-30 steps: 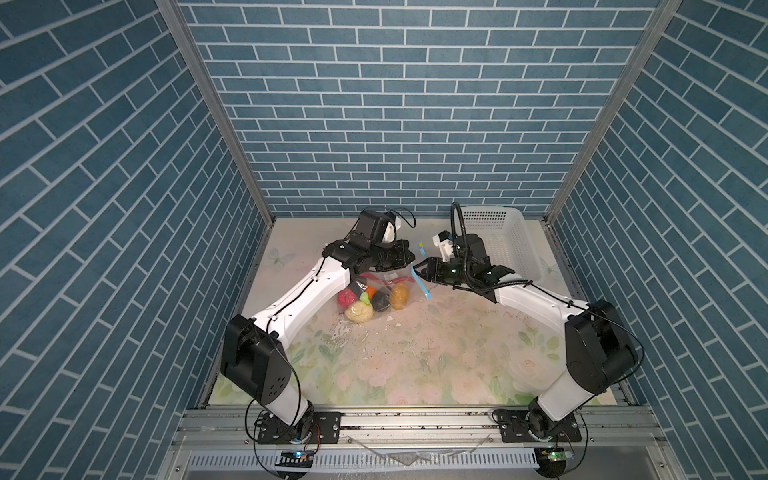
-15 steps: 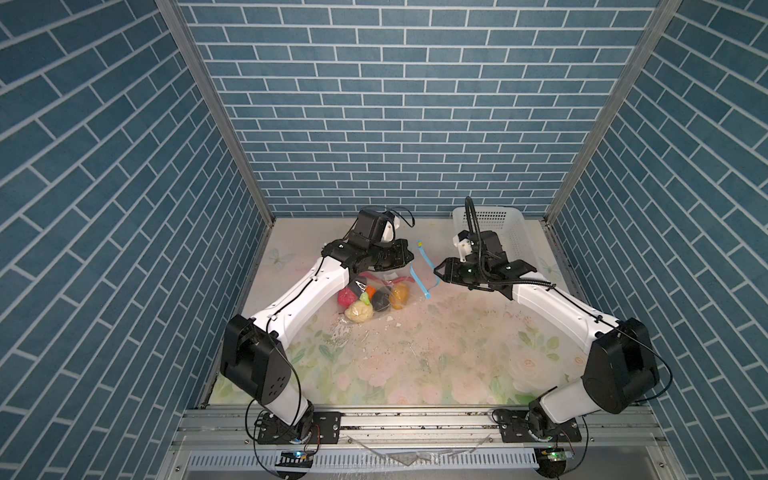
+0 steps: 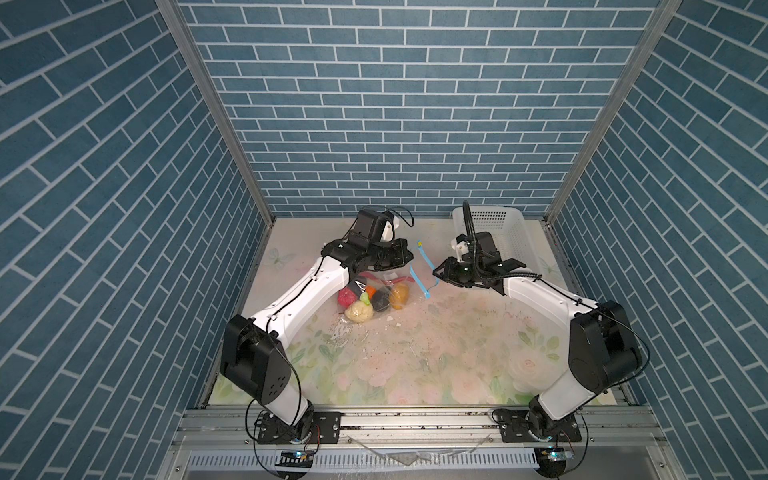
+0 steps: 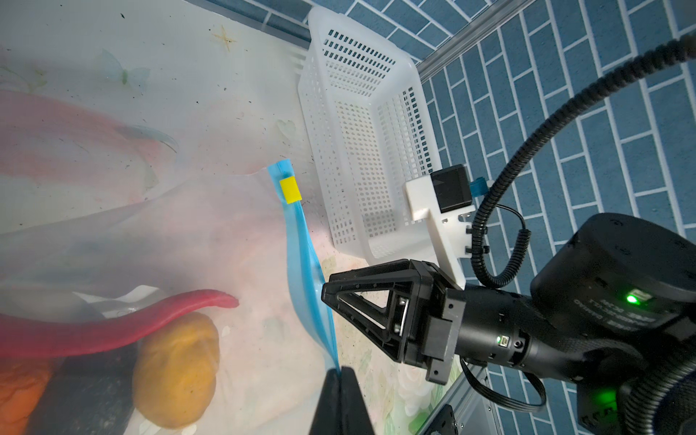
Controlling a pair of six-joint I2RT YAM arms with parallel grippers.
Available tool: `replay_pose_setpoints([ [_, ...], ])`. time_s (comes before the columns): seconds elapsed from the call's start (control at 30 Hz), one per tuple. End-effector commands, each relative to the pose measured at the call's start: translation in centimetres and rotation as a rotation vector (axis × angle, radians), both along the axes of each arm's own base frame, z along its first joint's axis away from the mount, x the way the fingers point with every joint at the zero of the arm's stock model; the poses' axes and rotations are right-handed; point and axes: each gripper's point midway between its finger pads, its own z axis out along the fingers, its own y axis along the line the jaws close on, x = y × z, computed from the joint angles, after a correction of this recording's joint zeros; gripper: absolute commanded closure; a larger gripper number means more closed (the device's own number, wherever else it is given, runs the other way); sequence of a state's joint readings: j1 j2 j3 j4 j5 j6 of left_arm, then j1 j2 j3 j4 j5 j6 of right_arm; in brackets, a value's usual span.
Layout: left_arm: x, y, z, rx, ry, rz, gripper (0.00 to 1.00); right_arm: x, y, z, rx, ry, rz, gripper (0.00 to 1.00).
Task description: Place the food in the zip-top bag and seal the zipper
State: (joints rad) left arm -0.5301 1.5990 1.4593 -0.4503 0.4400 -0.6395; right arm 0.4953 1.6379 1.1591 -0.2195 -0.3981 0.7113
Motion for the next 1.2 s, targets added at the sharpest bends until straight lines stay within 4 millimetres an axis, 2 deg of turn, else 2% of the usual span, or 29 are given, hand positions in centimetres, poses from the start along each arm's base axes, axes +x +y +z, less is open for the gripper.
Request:
replay_pose_setpoints([
  [0.0, 0.2, 0.2, 0.3, -0.005, -0.012, 0.0, 0.96, -0.5, 0.2, -1.5, 0.009, 0.049, -0.003, 0.68],
  [0.1, 0.3, 0.2, 0.2, -0.005, -0.011, 0.001, 0.96, -0.5, 0.3, -1.9, 0.011, 0.057, 0.001, 0.71],
  [0.23, 0.3, 0.2, 0.1, -0.003, -0.01, 0.001, 0.96, -0.5, 0.7, -1.9, 0.035, 0.061, 0.012, 0.81],
  [0.37, 0.3, 0.2, 0.1, -0.001, -0.011, 0.003, 0.96, -0.6, 1.0, -1.3, 0.062, 0.046, 0.024, 0.91],
  [0.53, 0.3, 0.2, 0.1, -0.002, -0.01, 0.003, 0.97, -0.8, 1.6, -0.1, 0.092, 0.024, 0.044, 0.97],
  [0.93, 0.1, 0.8, 1.1, 0.001, -0.032, 0.024, 0.97, -1.4, 3.6, 6.4, 0.102, -0.089, 0.151, 1.0],
  [1.17, 0.1, 1.4, 3.1, -0.001, -0.07, 0.042, 0.96, -1.1, 4.3, 10.4, 0.114, -0.161, 0.174, 1.0],
])
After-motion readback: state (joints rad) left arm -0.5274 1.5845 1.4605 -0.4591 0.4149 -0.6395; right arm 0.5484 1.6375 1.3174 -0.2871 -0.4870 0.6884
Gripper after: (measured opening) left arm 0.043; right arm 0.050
